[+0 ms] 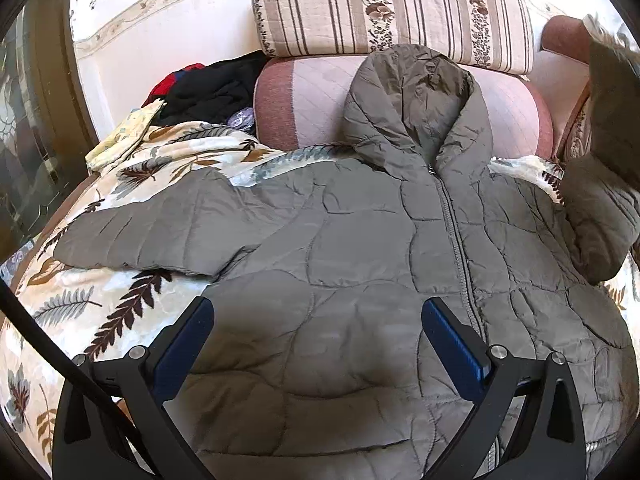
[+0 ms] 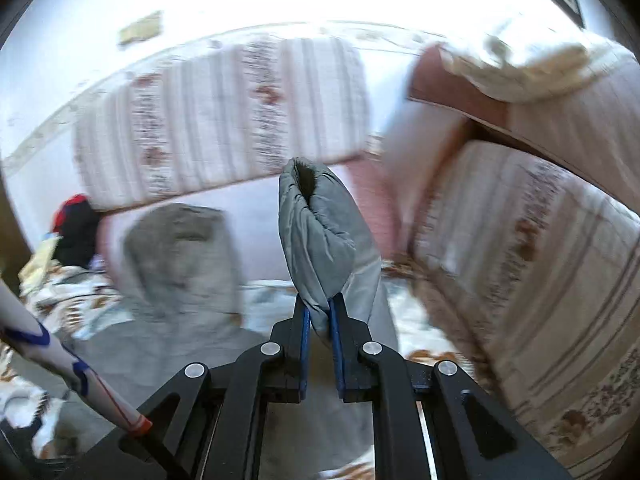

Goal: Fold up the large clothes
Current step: 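Lift the sleeve with the right gripper and lay it across the jacket body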

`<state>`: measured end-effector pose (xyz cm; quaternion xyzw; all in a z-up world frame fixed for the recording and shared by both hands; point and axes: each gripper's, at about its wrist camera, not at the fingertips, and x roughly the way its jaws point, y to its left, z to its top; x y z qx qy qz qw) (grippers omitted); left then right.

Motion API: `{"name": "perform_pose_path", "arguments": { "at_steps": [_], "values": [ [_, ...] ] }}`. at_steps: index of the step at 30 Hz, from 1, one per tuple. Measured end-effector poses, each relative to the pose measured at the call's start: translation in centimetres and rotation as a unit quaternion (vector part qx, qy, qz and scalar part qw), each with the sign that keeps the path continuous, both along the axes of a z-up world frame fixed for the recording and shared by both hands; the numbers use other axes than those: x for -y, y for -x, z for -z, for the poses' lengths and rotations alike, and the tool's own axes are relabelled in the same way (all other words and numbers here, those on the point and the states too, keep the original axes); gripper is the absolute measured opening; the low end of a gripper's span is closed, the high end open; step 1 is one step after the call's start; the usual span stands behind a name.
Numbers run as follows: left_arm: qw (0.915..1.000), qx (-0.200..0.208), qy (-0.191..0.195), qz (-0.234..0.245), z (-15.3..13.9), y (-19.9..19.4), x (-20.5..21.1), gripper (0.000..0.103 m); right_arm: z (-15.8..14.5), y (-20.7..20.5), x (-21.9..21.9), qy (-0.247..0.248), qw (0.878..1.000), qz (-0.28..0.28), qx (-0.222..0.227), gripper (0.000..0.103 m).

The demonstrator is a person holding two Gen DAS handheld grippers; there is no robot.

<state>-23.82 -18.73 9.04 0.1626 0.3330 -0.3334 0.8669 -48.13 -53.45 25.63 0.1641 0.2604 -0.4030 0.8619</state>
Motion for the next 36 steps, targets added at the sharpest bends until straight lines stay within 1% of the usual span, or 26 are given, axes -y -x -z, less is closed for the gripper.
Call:
{"name": "perform_pose_path", "arguments": {
  "at_steps": [4,6,9,13,16,18,20,22,23,24,25,26,27,28,30,31,32,33,35,36],
  "values": [
    [0.9999,-0.006,0.006,-0.007,-0.2,-0.5,-0.6,0.103,-0.3,-4.6,-4.3,-0.015,0.997,-0.066,0.021,0.011],
    [0.9999,-0.007,0.008,-0.009,-0.2,-0.7,-0.9,0.103,0.2,-6.1,-6.1,-0.023,0.995,-0.092,0.023,0.011],
    [0.9998,-0.009,0.01,-0.012,-0.2,-0.8,-1.0,0.103,2.0,-9.6,-9.0,-0.039,0.989,-0.138,0.021,0.011],
    [0.9997,-0.011,0.011,-0.017,-0.2,-1.1,-1.2,0.103,5.6,-14.0,-12.3,-0.072,0.981,-0.182,0.016,0.011],
    [0.9996,-0.014,0.013,-0.022,-0.1,-1.4,-1.3,0.103,9.2,-17.2,-14.5,-0.106,0.973,-0.206,0.008,0.01],
    [0.9994,-0.014,0.013,-0.027,-0.1,-1.6,-1.5,0.103,11.4,-18.4,-15.2,-0.127,0.968,-0.216,0.003,0.01],
    [0.9993,-0.014,0.013,-0.033,-0.1,-1.8,-1.5,0.103,14.1,-19.7,-15.8,-0.162,0.961,-0.223,-0.006,0.01],
    [0.9991,-0.016,0.016,-0.036,-0.1,-2.0,-1.6,0.103,16.0,-20.5,-16.6,-0.177,0.958,-0.227,-0.008,0.011],
    [0.999,-0.018,0.016,-0.038,0.0,-2.1,-1.6,0.103,16.6,-20.8,-16.9,-0.182,0.955,-0.233,-0.014,0.013],
    [0.999,-0.019,0.015,-0.038,0.1,-2.3,-1.7,0.103,17.2,-21.0,-17.2,-0.196,0.95,-0.244,-0.016,0.018],
    [0.999,-0.019,0.014,-0.039,0.1,-2.4,-1.6,0.103,17.4,-21.1,-17.5,-0.208,0.944,-0.255,-0.017,0.02],
    [0.9989,-0.02,0.014,-0.039,0.1,-2.4,-1.7,0.103,17.4,-21.0,-17.9,-0.216,0.938,-0.271,-0.017,0.025],
    [0.9988,-0.022,0.015,-0.041,0.2,-2.6,-1.7,0.103,17.2,-20.7,-18.2,-0.214,0.935,-0.282,-0.018,0.027],
    [0.9987,-0.025,0.015,-0.041,0.2,-2.6,-1.7,0.103,16.8,-20.3,-18.6,-0.204,0.935,-0.289,-0.019,0.027],
    [0.9986,-0.029,0.016,-0.041,0.3,-2.7,-1.6,0.103,15.9,-18.7,-18.3,-0.184,0.94,-0.286,-0.004,0.027],
    [0.9986,-0.029,0.016,-0.041,0.3,-2.7,-1.6,0.103,15.5,-17.6,-17.4,-0.174,0.947,-0.271,0.002,0.027],
    [0.9986,-0.031,0.015,-0.041,0.4,-2.7,-1.5,0.103,15.5,-17.0,-16.6,-0.164,0.954,-0.251,-0.004,0.028],
    [0.9986,-0.03,0.013,-0.041,0.5,-2.7,-1.4,0.103,15.6,-16.6,-15.7,-0.156,0.96,-0.23,-0.016,0.028],
    [0.9987,-0.027,0.01,-0.041,0.6,-2.6,-1.3,0.103,16.7,-15.5,-13.6,-0.131,0.974,-0.179,-0.055,0.028],
    [0.9988,-0.026,0.008,-0.04,0.7,-2.5,-1.2,0.103,17.3,-15.3,-12.9,-0.121,0.977,-0.161,-0.075,0.028]
  ]
}}
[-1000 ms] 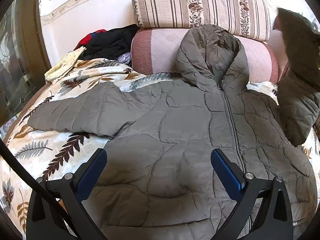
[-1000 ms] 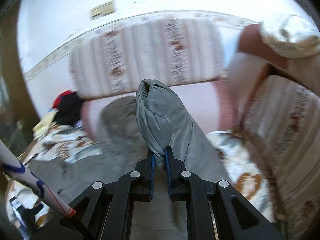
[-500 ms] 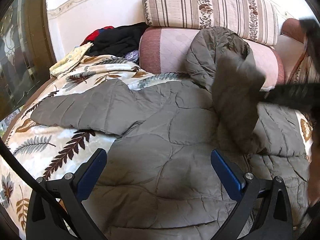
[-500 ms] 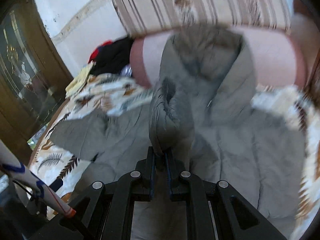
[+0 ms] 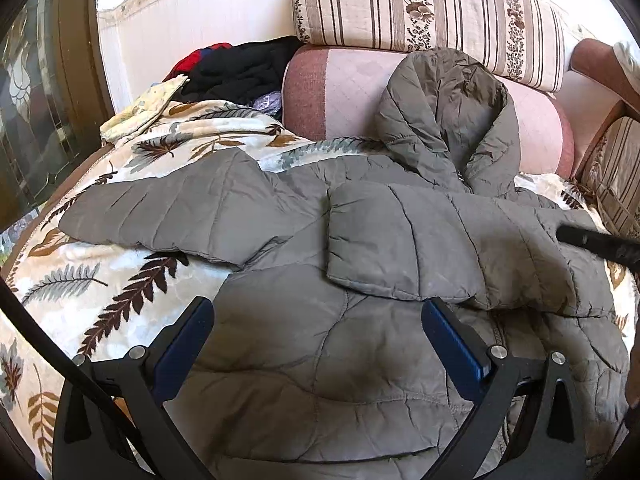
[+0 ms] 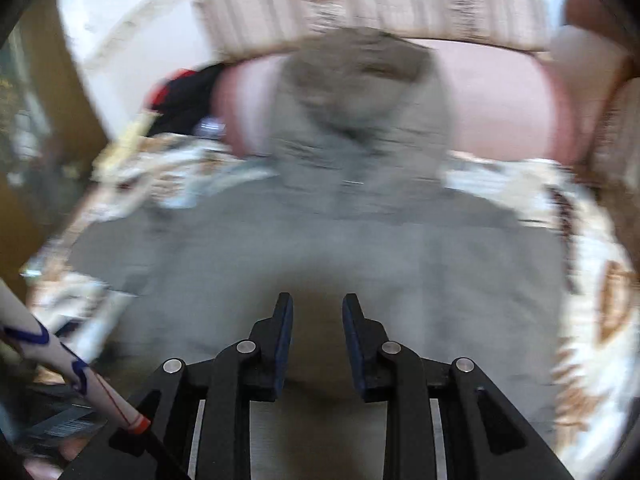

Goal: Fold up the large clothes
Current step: 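Lift the sleeve with the right gripper and lay it across the jacket body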

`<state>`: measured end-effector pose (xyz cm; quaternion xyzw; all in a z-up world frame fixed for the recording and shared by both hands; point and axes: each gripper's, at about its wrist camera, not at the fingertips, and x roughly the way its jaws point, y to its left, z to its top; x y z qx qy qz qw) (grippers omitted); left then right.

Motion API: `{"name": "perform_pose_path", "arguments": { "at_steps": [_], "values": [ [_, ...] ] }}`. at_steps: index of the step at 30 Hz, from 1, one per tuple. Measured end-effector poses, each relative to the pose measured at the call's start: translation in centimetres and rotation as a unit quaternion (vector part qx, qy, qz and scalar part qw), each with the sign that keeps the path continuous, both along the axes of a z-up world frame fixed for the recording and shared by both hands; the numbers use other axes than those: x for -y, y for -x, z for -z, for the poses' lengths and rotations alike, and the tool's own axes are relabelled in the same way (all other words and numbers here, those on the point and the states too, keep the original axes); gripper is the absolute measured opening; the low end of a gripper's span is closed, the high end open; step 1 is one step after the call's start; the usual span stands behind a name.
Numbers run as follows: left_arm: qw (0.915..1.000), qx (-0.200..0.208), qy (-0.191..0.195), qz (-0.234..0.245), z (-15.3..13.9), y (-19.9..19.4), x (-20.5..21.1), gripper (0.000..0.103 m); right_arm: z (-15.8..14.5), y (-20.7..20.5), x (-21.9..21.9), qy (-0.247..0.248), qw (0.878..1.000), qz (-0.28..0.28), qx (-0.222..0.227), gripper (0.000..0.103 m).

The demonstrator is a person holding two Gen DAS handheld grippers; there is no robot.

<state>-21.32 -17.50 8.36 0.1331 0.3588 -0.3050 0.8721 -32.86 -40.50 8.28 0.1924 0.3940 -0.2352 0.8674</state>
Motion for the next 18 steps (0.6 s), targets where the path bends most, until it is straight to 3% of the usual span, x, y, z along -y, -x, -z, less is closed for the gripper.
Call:
{"name": "perform_pose_path", "arguments": {
  "at_steps": [2,4,6,10,13,18],
  "values": [
    [1.0,-0.001,-0.006,0.001,0.3,0.0,0.3,0.103,2.6,0.4,1.6,-0.004,0.998,0.027,-0.048,0.028],
    [0.9998,-0.007,-0.019,0.003,0.9,-0.2,0.7,0.103,5.7,0.6,2.5,-0.056,0.996,0.028,-0.07,0.028],
    [0.9993,-0.018,-0.034,0.004,1.8,-0.3,1.2,0.103,7.0,1.0,2.7,-0.073,0.994,0.029,-0.079,0.029],
    [0.999,-0.019,-0.041,0.005,2.1,-0.3,1.2,0.103,4.6,2.7,1.9,-0.086,0.996,0.017,-0.035,0.029],
    [0.999,-0.02,-0.039,0.002,2.1,-0.3,0.9,0.103,2.8,4.6,0.1,-0.063,0.998,0.005,-0.016,0.041],
    [0.9981,-0.023,-0.057,-0.01,3.1,-0.1,0.4,0.103,3.8,7.6,-2.5,-0.083,0.996,-0.011,-0.014,0.045]
  ]
}}
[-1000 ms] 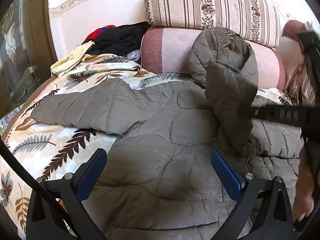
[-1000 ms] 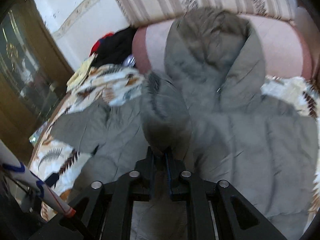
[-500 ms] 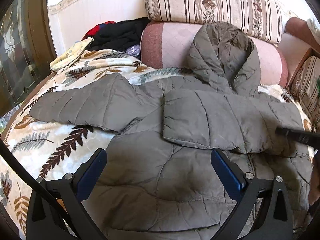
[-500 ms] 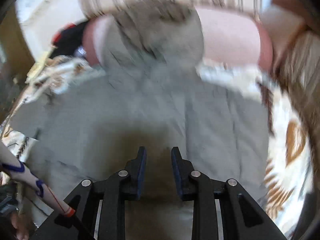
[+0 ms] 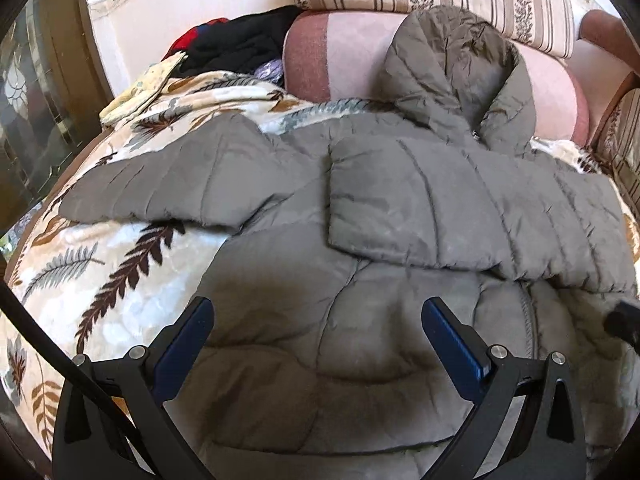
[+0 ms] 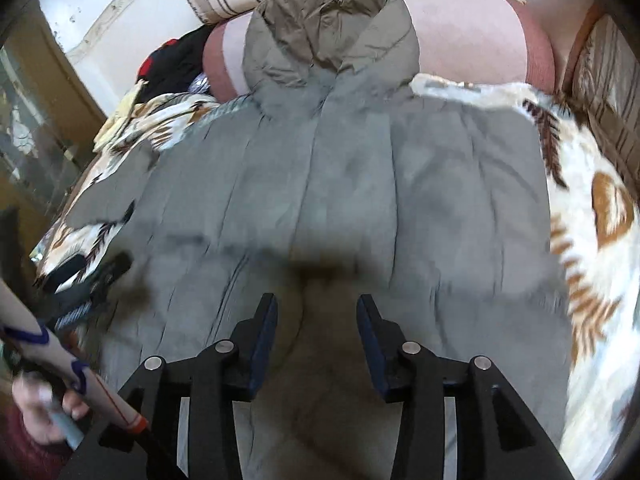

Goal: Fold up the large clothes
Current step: 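Lift the sleeve with the right gripper and lay it across the jacket body, then open the right gripper and withdraw it from the folded sleeve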

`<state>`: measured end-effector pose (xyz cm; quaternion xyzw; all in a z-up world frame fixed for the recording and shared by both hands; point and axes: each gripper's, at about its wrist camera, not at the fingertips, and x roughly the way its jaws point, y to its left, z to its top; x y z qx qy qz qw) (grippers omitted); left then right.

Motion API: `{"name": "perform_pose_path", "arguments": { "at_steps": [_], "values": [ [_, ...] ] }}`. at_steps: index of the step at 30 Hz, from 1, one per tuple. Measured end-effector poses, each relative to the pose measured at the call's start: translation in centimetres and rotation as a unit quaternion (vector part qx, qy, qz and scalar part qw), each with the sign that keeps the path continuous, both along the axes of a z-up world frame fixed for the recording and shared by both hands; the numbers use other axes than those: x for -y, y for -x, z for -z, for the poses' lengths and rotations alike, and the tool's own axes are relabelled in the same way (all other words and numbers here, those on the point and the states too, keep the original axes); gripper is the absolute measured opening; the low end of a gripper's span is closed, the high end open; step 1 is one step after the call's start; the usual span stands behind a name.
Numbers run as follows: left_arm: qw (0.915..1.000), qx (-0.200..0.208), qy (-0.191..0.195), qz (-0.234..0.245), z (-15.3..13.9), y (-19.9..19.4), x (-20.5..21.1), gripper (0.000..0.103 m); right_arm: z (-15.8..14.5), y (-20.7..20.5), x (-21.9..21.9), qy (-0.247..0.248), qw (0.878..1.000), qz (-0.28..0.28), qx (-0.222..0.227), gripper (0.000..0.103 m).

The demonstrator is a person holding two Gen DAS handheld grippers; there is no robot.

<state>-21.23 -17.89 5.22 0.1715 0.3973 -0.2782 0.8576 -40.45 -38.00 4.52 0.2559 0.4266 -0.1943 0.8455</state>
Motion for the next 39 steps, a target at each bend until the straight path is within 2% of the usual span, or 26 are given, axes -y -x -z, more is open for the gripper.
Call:
{"name": "perform_pose_path", "arguments": {
  "at_steps": [2,5,9,12,14,17,20,26,30,35,39],
  "values": [
    [1.0,-0.005,0.002,-0.006,0.3,0.2,-0.7,0.103,0.8,1.5,-0.8,0.003,1.0,0.003,0.009,0.045],
    [0.9997,-0.007,-0.002,-0.021,0.5,0.4,-1.9,0.103,1.7,1.9,-1.1,-0.009,1.0,0.003,-0.001,0.045],
    [0.9991,-0.016,0.0,-0.039,0.2,0.9,-4.0,0.103,0.5,2.4,-1.4,0.014,1.0,-0.005,0.022,0.045],
    [0.9984,-0.021,0.014,-0.051,-0.2,2.1,-6.2,0.103,1.5,2.9,-1.5,0.005,1.0,-0.016,0.008,0.046],
    [0.9987,-0.015,0.003,-0.048,0.3,3.1,-6.9,0.103,2.8,3.0,-1.6,-0.015,0.999,-0.028,-0.012,0.046],
    [0.9986,-0.009,-0.02,-0.049,1.4,4.0,-7.3,0.103,2.9,3.4,-1.9,-0.005,0.999,-0.032,-0.009,0.046],
    [0.998,-0.014,-0.022,-0.057,1.9,4.3,-7.8,0.103,2.6,4.0,-1.9,-0.002,1.0,-0.029,0.009,0.046],
    [0.997,-0.015,-0.038,-0.066,3.2,4.3,-7.4,0.103,3.8,3.4,-2.4,0.011,0.999,-0.038,-0.016,0.048],
    [0.9971,-0.011,-0.038,-0.065,3.3,4.4,-7.3,0.103,3.4,3.2,-2.9,0.033,0.998,-0.045,-0.019,0.05],
    [0.9973,-0.019,-0.031,-0.063,3.5,4.1,-7.4,0.103,1.9,3.4,-3.1,0.039,0.998,-0.042,0.021,0.05],
    [0.9973,-0.019,-0.033,-0.063,3.6,4.0,-7.2,0.103,2.9,2.8,-2.8,0.032,0.999,-0.039,-0.005,0.05]
  ]
}}
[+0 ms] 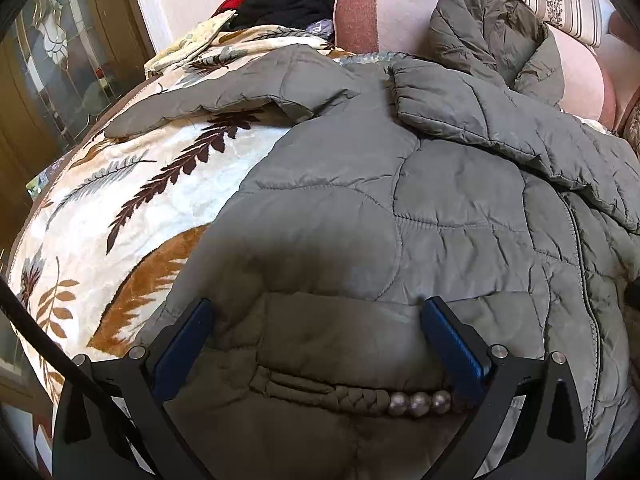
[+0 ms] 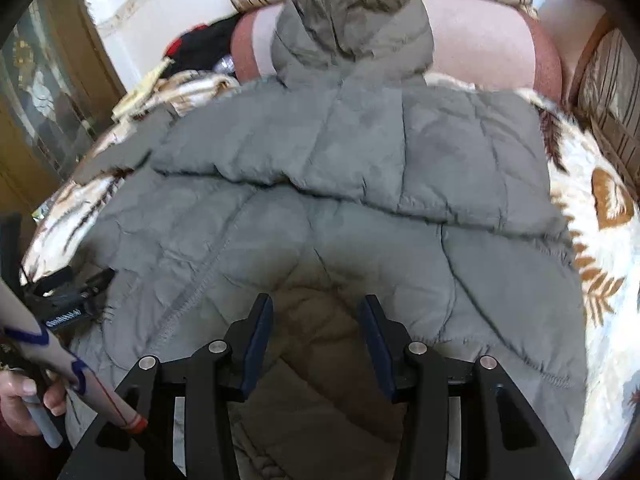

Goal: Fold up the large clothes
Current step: 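Open the right gripper and withdraw it from the folded sleeve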

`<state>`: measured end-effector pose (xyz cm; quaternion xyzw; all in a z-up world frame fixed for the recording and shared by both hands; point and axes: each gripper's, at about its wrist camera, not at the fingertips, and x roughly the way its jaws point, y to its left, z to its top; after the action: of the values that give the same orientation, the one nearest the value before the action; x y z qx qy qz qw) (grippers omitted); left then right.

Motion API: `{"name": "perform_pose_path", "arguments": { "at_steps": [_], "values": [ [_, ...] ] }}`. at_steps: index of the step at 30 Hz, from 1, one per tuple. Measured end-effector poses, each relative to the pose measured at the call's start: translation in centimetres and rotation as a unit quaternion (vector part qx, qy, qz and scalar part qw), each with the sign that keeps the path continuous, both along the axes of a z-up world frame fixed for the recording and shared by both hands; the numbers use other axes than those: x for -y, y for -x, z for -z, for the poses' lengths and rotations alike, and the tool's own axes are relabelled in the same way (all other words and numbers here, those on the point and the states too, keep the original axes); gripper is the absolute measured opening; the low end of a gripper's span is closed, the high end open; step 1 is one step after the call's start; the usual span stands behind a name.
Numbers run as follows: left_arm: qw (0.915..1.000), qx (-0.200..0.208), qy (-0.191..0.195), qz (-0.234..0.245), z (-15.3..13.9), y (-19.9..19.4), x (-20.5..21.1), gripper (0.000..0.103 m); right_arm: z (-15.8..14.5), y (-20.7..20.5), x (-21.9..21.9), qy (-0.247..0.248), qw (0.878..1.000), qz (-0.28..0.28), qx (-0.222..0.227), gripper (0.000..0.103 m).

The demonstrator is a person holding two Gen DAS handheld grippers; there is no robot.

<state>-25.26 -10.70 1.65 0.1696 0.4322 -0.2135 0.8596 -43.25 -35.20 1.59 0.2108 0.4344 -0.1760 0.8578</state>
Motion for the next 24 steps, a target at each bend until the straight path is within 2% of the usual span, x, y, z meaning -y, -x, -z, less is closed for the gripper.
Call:
{"name": "perform_pose_path", "arguments": {
  "at_steps": [6,11,16,21,24],
  "values": [
    [1.0,-0.004,0.0,-0.002,0.2,-0.1,0.0,0.103,0.8,-0.7,-0.8,0.022,0.999,-0.012,-0.02,0.058],
    [1.0,-0.003,-0.007,-0.004,0.5,-0.1,0.2,0.103,1.1,-1.0,-1.3,0.044,0.998,-0.02,-0.034,0.059],
    [0.9999,-0.01,-0.008,-0.007,0.6,-0.1,0.2,0.103,1.2,-0.9,-1.1,0.041,0.998,-0.021,-0.034,0.06],
    [0.9998,-0.015,-0.003,-0.011,0.8,-0.2,-0.1,0.103,1.2,-0.9,-1.2,0.043,0.998,-0.022,-0.036,0.061],
    [0.9999,-0.004,0.008,-0.012,1.0,0.1,-0.3,0.103,1.2,-1.0,-1.3,0.046,0.998,-0.023,-0.038,0.061]
  ]
}}
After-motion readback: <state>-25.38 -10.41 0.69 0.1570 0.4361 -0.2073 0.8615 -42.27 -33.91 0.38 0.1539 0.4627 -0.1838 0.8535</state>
